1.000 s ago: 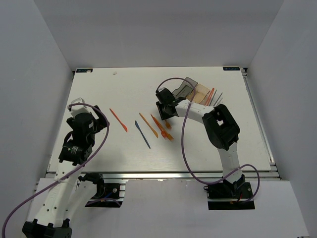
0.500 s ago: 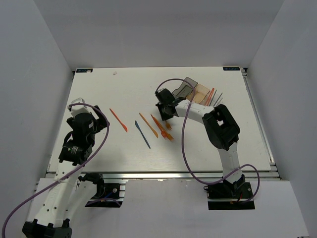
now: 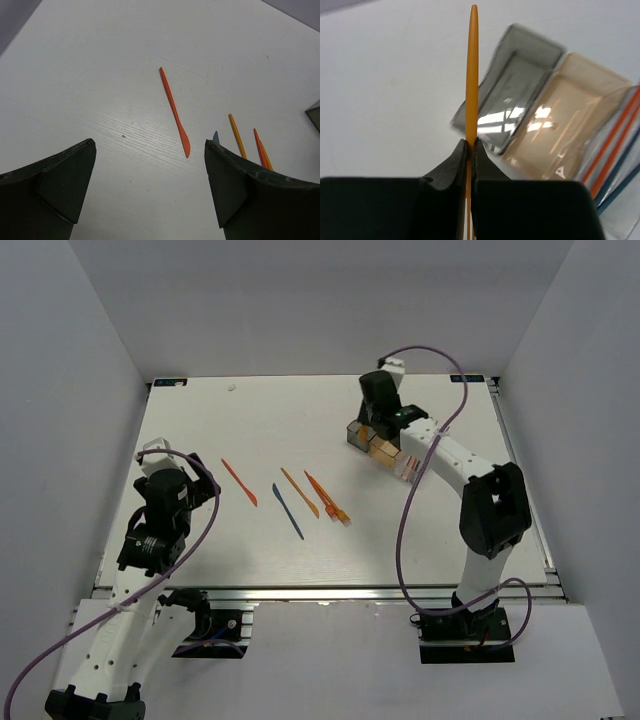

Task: Sort the eating utensils into containers

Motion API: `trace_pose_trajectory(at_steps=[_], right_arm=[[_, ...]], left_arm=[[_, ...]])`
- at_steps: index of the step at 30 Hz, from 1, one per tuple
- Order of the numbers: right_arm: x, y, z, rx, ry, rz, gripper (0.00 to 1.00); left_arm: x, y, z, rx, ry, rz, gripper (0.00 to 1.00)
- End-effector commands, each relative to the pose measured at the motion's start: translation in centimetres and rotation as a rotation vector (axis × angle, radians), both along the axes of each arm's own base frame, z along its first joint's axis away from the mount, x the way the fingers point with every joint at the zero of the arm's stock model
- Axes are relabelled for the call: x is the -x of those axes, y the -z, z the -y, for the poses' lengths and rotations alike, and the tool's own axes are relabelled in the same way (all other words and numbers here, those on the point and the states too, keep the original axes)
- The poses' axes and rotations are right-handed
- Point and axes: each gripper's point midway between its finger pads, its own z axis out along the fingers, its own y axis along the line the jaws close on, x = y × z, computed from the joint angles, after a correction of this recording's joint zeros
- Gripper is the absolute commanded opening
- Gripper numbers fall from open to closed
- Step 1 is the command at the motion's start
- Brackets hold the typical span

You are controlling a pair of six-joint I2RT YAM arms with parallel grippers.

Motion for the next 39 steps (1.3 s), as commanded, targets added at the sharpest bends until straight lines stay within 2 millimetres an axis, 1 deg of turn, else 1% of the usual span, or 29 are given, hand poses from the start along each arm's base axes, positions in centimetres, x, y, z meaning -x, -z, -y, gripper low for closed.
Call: trace_pose_trajectory(at_steps=[1, 3, 4, 5, 6, 7, 12, 14, 18, 20, 21, 22, 26, 28, 29, 31, 32, 33, 34, 35, 37, 39], right_arm=[[-4.2, 0.8, 6.6, -0.015, 0.329, 0.039, 0.00], [-5.3, 0.7, 8.4, -0.015, 0.415, 0.048, 0.00], [-5.9, 1.9, 9.5, -0.029, 0.479, 0.034, 0.00], [-6.0, 1.8, 10.2, -0.022, 0.522, 0.020, 0.00], [-6.2, 2.2, 10.9, -0.021, 0.561, 0.013, 0.00], [-6.5, 3.4, 11.6, -0.039, 0.601, -0.011, 0.00], [-6.8, 6.0, 11.9, -0.065, 0.620, -0.065, 0.00], [-6.8, 6.5, 11.6, -0.076, 0.604, -0.076, 0.00], [-6.0, 7.2, 11.4, -0.107, 0.605, -0.091, 0.00], [-5.8, 7.1, 11.2, -0.124, 0.593, -0.086, 0.00], [-5.9, 7.0, 11.1, -0.132, 0.587, -0.079, 0.12], [-5.8, 7.2, 11.2, -0.129, 0.586, -0.085, 0.14], [-5.5, 7.7, 10.9, -0.135, 0.579, -0.107, 0.15], [-5.3, 8.0, 10.7, -0.140, 0.570, -0.118, 0.18], [-5.3, 8.2, 10.6, -0.141, 0.565, -0.125, 0.21], [-5.2, 8.0, 10.5, -0.143, 0.558, -0.127, 0.22], [-5.3, 7.6, 10.4, -0.151, 0.553, -0.121, 0.25], [-5.3, 7.2, 10.4, -0.151, 0.548, -0.118, 0.32], [-5.3, 7.1, 10.3, -0.154, 0.542, -0.119, 0.34], [-5.3, 6.5, 10.2, -0.159, 0.538, -0.111, 0.35], [-5.2, 5.8, 10.2, -0.164, 0.530, -0.103, 0.39], [-5.2, 4.7, 10.0, -0.171, 0.516, -0.082, 0.40]], left_arm=[[-0.1, -0.6, 0.2, 0.002, 0.012, 0.021, 0.98], [-0.1, -0.7, 0.2, 0.002, 0.014, 0.022, 0.98], [-0.1, -0.6, 0.2, 0.001, 0.014, 0.019, 0.98], [-0.2, -0.5, 0.3, 0.001, 0.016, 0.016, 0.98], [-0.2, -0.5, 0.2, -0.001, 0.013, 0.015, 0.98], [-0.2, -0.6, 0.2, -0.001, 0.013, 0.018, 0.98], [-0.2, -0.5, 0.3, 0.001, 0.018, 0.017, 0.98], [-0.2, -0.5, 0.3, 0.001, 0.019, 0.017, 0.98], [-0.2, -0.5, 0.3, 0.000, 0.018, 0.017, 0.98], [-0.2, -0.5, 0.3, 0.000, 0.020, 0.017, 0.98], [-0.2, -0.5, 0.3, 0.000, 0.020, 0.015, 0.98], [-0.2, -0.6, 0.4, 0.001, 0.021, 0.018, 0.98], [-0.2, -0.7, 0.4, 0.002, 0.021, 0.023, 0.98], [-0.1, -0.7, 0.3, 0.002, 0.020, 0.024, 0.98], [-0.1, -0.7, 0.3, 0.002, 0.020, 0.024, 0.98], [-0.1, -0.6, 0.4, 0.002, 0.021, 0.023, 0.98], [-0.1, -0.6, 0.4, 0.002, 0.021, 0.023, 0.98], [-0.1, -0.6, 0.4, 0.002, 0.021, 0.023, 0.98], [-0.1, -0.6, 0.4, 0.002, 0.022, 0.023, 0.98], [-0.1, -0.6, 0.4, 0.002, 0.021, 0.023, 0.98], [-0.2, -0.7, 0.4, 0.002, 0.021, 0.024, 0.98], [-0.1, -0.6, 0.4, 0.002, 0.021, 0.023, 0.98]])
